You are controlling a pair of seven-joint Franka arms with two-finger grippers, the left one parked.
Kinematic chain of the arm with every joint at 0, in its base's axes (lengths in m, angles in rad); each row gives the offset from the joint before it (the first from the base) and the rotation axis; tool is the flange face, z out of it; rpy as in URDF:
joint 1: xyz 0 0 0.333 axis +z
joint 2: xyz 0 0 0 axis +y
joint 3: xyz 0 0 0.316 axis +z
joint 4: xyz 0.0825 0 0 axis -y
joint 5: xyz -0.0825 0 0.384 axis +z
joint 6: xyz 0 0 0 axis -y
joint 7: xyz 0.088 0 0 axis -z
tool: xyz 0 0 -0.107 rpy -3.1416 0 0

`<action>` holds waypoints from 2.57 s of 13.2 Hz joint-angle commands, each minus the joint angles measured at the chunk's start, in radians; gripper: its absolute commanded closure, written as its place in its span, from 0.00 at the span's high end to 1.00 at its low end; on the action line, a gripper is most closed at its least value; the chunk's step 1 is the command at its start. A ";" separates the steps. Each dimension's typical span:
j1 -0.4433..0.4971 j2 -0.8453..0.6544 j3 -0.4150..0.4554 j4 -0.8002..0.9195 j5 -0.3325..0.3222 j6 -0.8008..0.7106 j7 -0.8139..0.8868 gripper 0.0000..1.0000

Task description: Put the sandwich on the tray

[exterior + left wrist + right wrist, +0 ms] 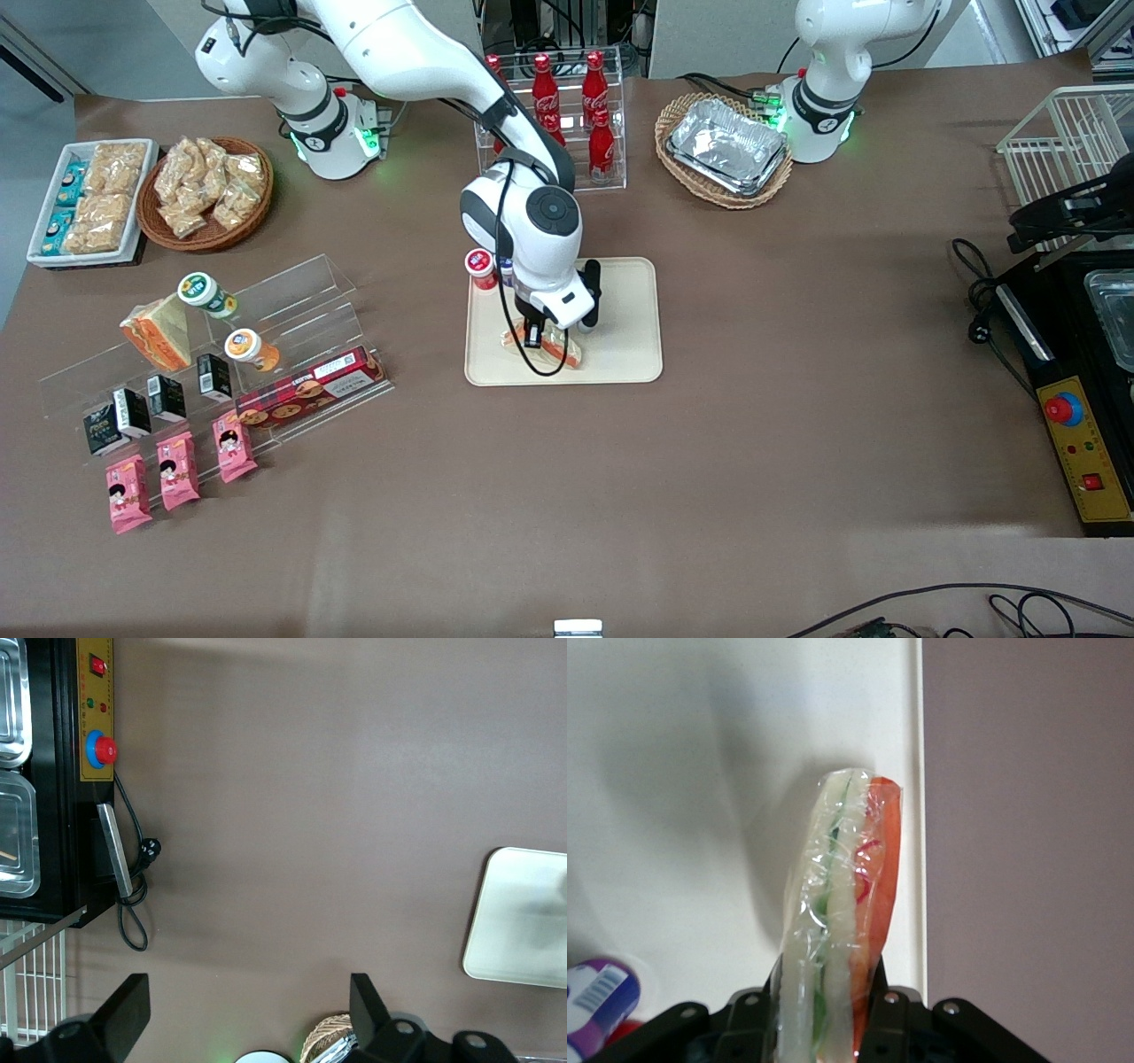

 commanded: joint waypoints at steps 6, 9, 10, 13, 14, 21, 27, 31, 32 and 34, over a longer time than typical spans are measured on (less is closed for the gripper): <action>0.017 0.050 -0.009 -0.002 0.015 0.098 -0.014 0.39; 0.017 0.051 -0.009 -0.001 0.021 0.098 -0.003 1.00; 0.017 0.050 -0.009 -0.001 0.035 0.098 -0.003 1.00; 0.001 0.033 -0.012 0.008 0.130 0.074 -0.005 1.00; -0.006 0.018 -0.017 0.010 0.165 0.048 -0.005 1.00; -0.186 -0.171 -0.020 0.016 0.195 -0.087 0.014 1.00; -0.386 -0.359 -0.020 0.016 0.195 -0.302 0.242 1.00; -0.516 -0.461 -0.021 0.021 0.192 -0.405 0.251 1.00; -0.545 -0.476 -0.023 0.027 0.189 -0.431 0.251 1.00; -0.639 -0.505 -0.018 0.030 0.193 -0.468 0.253 1.00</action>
